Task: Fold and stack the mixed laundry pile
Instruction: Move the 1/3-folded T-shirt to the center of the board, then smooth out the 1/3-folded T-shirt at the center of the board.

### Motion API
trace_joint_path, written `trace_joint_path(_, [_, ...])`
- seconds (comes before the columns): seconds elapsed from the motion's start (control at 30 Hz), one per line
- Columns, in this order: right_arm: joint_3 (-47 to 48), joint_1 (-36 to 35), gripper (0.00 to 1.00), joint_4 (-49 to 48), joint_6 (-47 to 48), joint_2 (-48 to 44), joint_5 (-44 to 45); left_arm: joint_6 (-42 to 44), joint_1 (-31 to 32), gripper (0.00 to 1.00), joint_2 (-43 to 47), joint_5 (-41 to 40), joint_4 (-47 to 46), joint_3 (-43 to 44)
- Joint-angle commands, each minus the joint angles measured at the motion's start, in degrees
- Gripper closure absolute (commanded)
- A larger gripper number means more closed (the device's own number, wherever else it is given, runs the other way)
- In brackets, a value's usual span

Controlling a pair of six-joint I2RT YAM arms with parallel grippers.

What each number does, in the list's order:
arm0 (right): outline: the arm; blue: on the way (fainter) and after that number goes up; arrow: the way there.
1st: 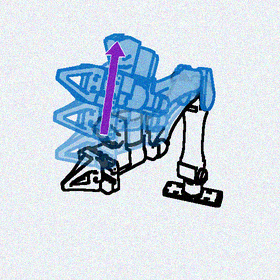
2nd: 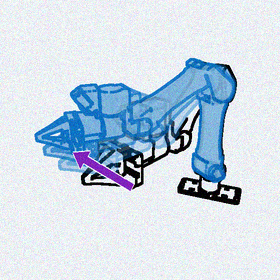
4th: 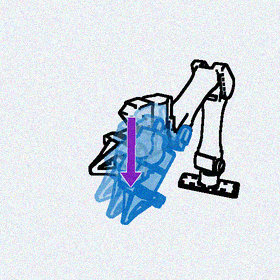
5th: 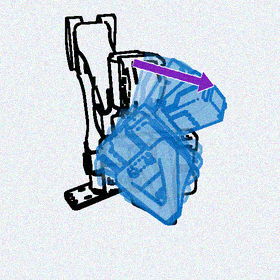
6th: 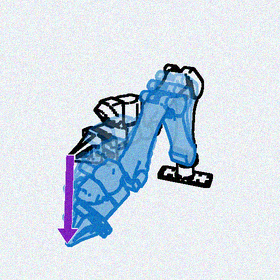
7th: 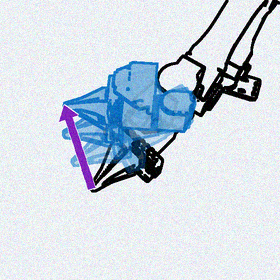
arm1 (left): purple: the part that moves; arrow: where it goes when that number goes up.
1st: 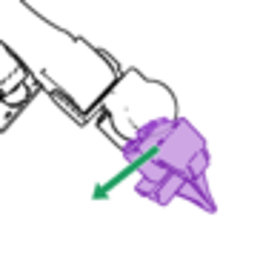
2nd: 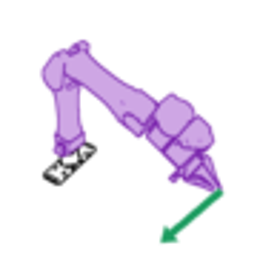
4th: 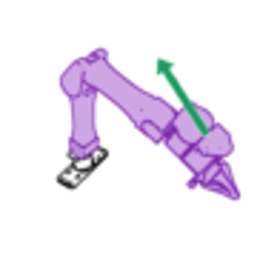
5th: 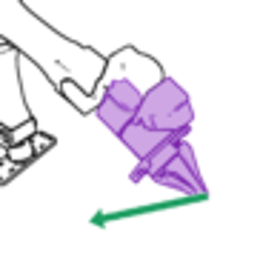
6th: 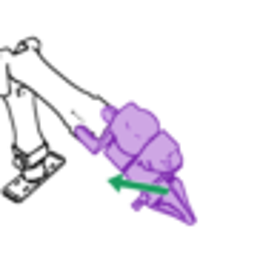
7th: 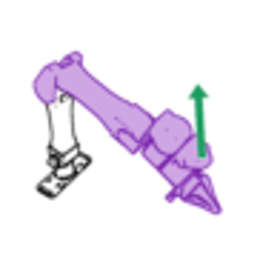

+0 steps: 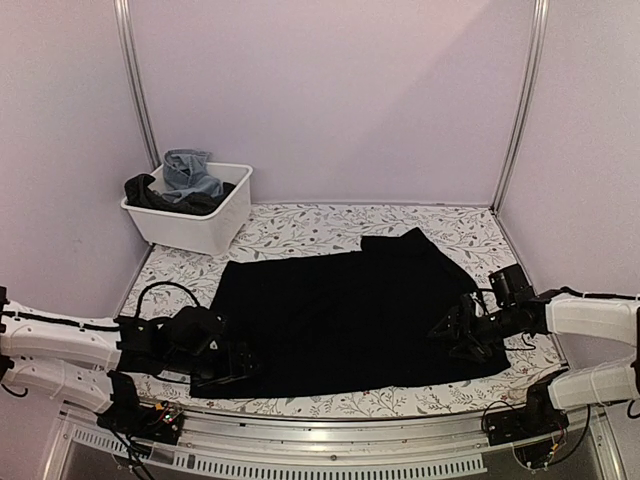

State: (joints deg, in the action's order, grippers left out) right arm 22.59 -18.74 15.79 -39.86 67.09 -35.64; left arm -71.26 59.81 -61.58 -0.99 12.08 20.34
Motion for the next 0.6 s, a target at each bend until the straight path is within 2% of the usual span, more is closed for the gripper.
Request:
trace_joint_path(0.0, [9.1,0.1,0.08,7.6,3.5,-2.8,3.8,6.3,-0.5,0.01,4.8,-5.8,16.7,3.8])
trace_joint_path(0.13, [18.2,3.4,0.07,5.7,9.5,-0.8,8.4,15.2,-9.9,0.0,9.0,-7.5,16.8,8.3])
trace_joint_path(0.27, [23.7,8.2,0.13,-3.0,12.4,4.3,8.4,22.4,-22.4,0.01,10.6,-3.7,12.1,9.7])
trace_joint_path(0.43, [35.5,10.0,0.2,-6.5,13.9,19.6,8.0,28.7,-37.1,0.1,2.1,5.2,5.9,12.6])
trace_joint_path(0.57, [44.6,10.6,0.23,-6.6,15.2,32.2,7.6,30.8,-38.4,0.13,-6.5,6.2,1.8,16.6])
